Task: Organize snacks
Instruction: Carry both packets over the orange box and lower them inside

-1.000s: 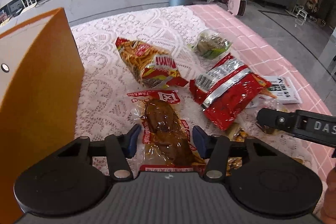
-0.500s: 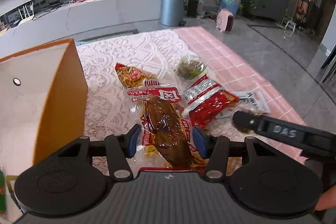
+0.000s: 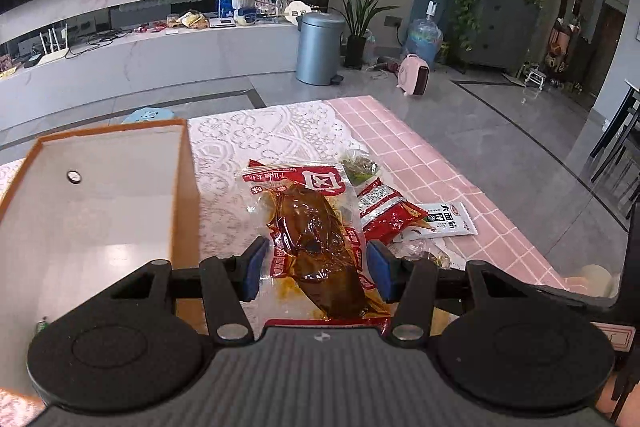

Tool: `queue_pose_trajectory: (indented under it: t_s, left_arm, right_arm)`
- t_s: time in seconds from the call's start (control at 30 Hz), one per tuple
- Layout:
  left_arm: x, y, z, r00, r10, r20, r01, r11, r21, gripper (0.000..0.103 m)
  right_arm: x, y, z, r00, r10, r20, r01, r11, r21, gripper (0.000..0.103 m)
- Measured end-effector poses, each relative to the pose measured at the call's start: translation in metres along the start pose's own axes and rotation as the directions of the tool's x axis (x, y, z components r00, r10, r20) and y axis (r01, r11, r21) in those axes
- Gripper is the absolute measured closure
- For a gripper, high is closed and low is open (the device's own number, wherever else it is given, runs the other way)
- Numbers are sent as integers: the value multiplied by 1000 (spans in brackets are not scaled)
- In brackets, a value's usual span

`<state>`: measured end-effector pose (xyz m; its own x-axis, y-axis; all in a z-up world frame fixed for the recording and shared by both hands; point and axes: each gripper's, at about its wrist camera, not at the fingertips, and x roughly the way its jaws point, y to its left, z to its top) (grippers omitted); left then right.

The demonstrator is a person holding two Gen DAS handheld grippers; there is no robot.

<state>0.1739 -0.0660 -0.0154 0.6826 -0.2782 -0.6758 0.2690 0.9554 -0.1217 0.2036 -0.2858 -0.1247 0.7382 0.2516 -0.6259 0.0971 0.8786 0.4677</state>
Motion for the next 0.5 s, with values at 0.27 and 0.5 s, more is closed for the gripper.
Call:
queue_pose_trajectory:
  t_s: [0.27, 0.5]
  left_arm:
    - [-29, 34, 1, 1000, 2, 10, -2, 1000, -28, 43]
    - [-51, 71, 10, 999, 38, -2, -38, 999, -18, 43]
  right_arm:
    - [-35, 54, -3, 996, 87, 29, -84, 991, -102, 54]
    - [-53, 103, -9, 983, 182, 16, -174, 960, -218, 54]
